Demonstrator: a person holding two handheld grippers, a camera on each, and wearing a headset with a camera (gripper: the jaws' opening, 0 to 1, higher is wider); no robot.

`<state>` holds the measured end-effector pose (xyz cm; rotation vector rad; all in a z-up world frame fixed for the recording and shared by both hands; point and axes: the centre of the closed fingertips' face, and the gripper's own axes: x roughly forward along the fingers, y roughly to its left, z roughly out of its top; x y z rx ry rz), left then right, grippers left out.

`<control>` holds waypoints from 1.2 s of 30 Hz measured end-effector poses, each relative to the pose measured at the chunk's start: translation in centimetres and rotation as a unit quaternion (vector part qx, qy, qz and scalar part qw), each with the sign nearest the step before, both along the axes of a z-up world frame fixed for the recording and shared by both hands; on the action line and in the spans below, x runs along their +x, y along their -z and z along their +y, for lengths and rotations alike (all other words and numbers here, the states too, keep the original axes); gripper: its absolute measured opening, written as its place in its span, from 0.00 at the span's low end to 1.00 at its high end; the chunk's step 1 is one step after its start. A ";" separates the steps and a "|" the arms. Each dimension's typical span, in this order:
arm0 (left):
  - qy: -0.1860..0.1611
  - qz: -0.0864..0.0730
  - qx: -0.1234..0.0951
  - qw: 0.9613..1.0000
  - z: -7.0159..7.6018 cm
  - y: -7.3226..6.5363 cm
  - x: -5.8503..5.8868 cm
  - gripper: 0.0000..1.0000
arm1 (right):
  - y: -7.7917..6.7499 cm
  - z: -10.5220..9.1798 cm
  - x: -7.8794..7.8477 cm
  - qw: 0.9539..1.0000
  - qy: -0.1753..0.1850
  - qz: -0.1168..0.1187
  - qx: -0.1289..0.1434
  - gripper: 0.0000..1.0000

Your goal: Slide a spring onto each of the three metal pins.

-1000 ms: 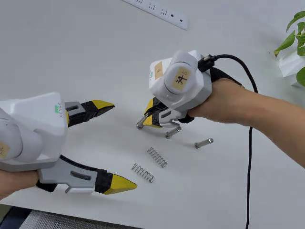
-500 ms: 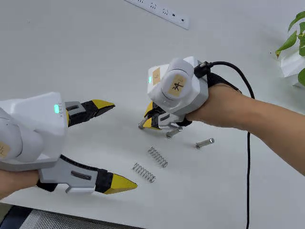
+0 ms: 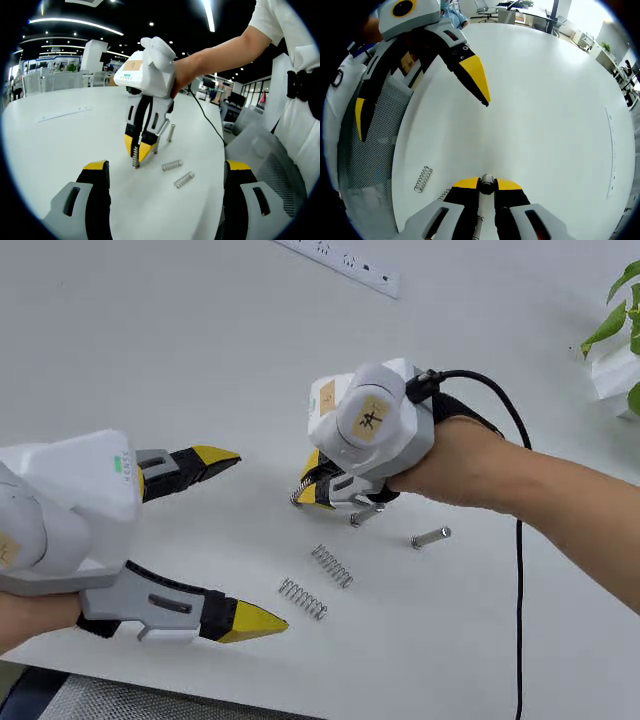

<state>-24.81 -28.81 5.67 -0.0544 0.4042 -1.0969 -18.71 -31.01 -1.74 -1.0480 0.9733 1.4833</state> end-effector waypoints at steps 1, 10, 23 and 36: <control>0.000 0.000 0.000 1.000 0.0 0.0 0.0 0.94 | 0.0 0.0 0.0 1.000 -0.001 -0.001 0.000 0.08; 0.000 0.000 -0.001 1.000 -0.1 -0.1 0.0 0.94 | 0.1 0.0 0.0 1.000 0.001 -0.001 0.000 0.08; 0.001 -0.001 0.004 1.000 0.0 -0.2 -0.1 0.93 | -0.1 0.2 0.0 1.000 0.010 0.001 0.011 0.12; 0.011 -0.004 0.016 1.000 -0.1 -0.4 -0.4 0.92 | -2.3 0.2 0.2 0.997 0.051 0.006 0.051 0.21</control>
